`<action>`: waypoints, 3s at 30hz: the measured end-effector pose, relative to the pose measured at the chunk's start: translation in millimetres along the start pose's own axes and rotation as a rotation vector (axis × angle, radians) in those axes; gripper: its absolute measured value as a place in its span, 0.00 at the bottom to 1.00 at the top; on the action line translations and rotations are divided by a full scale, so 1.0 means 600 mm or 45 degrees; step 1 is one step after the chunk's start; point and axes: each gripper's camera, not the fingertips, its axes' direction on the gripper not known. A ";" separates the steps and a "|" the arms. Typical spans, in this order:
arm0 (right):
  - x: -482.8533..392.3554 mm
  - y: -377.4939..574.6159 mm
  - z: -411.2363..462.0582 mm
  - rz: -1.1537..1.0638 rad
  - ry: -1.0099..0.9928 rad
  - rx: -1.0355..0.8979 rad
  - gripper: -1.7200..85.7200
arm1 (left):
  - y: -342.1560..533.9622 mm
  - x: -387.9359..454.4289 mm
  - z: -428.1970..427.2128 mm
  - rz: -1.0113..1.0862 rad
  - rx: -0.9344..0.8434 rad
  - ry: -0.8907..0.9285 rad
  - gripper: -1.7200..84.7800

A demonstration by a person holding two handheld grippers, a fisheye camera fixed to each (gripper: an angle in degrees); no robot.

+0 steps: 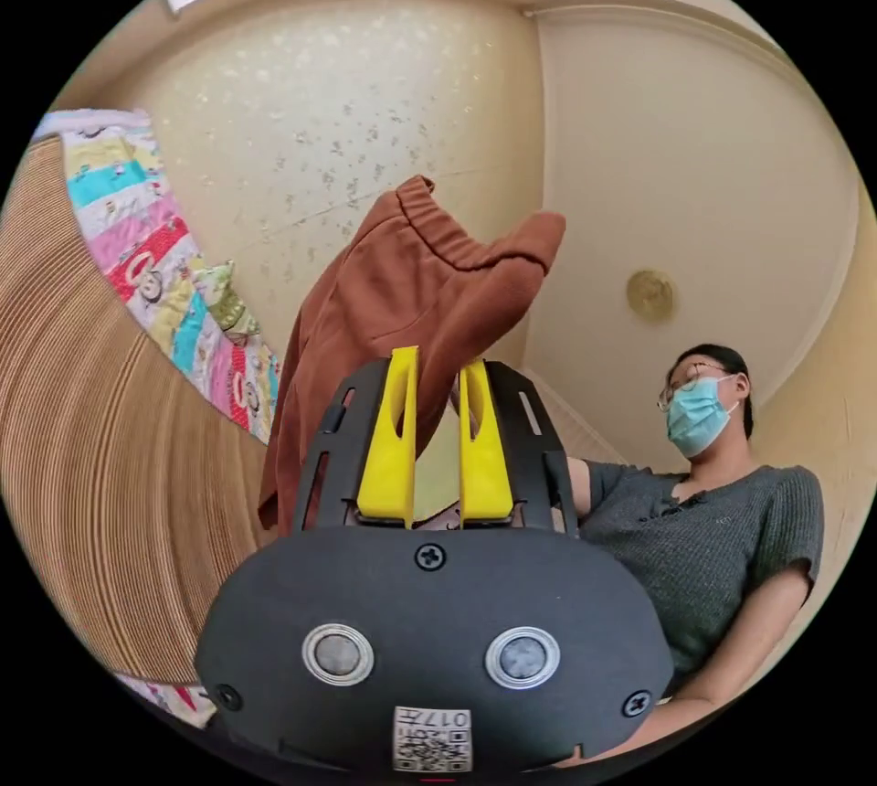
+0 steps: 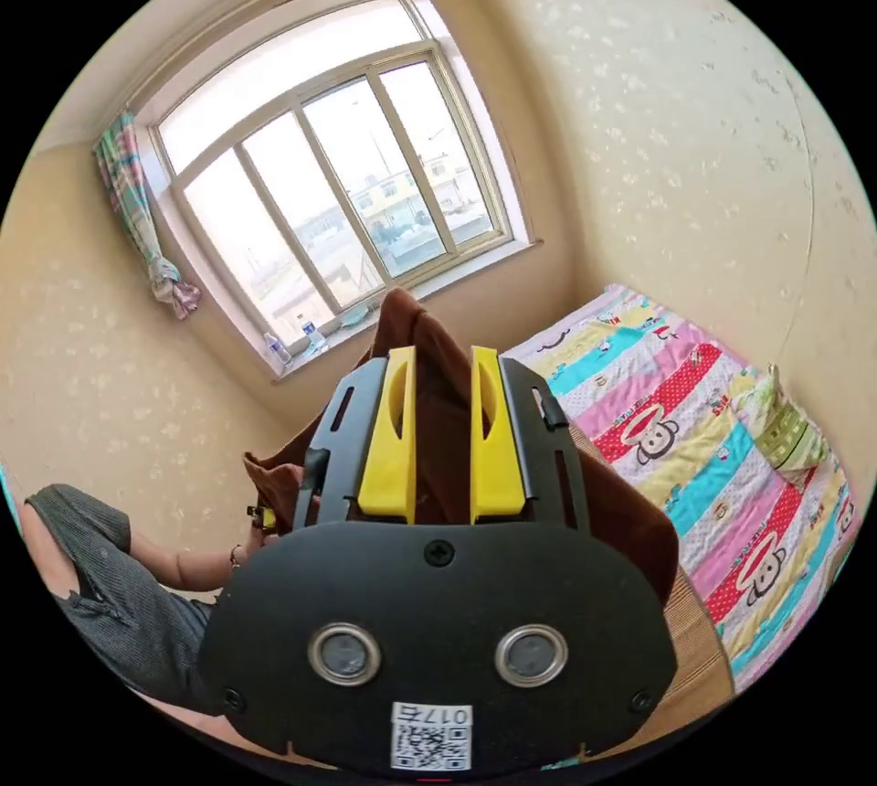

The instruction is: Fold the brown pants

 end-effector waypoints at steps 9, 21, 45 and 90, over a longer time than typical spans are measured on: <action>0.352 0.512 -0.028 1.031 -0.361 -0.146 0.10 | 0.139 -0.199 -0.254 -0.832 0.190 -0.670 0.13; 0.286 1.029 -0.414 2.410 -0.201 0.425 0.18 | -0.016 -0.443 -0.035 -1.110 -0.238 -0.889 0.20; 0.500 0.797 -0.834 2.104 -0.137 0.643 0.16 | -0.054 -0.353 -0.161 -1.138 0.356 -1.393 0.08; 0.320 0.915 -1.014 2.754 -0.200 0.238 0.14 | 0.047 -0.523 -0.077 -1.024 -0.225 -1.152 0.11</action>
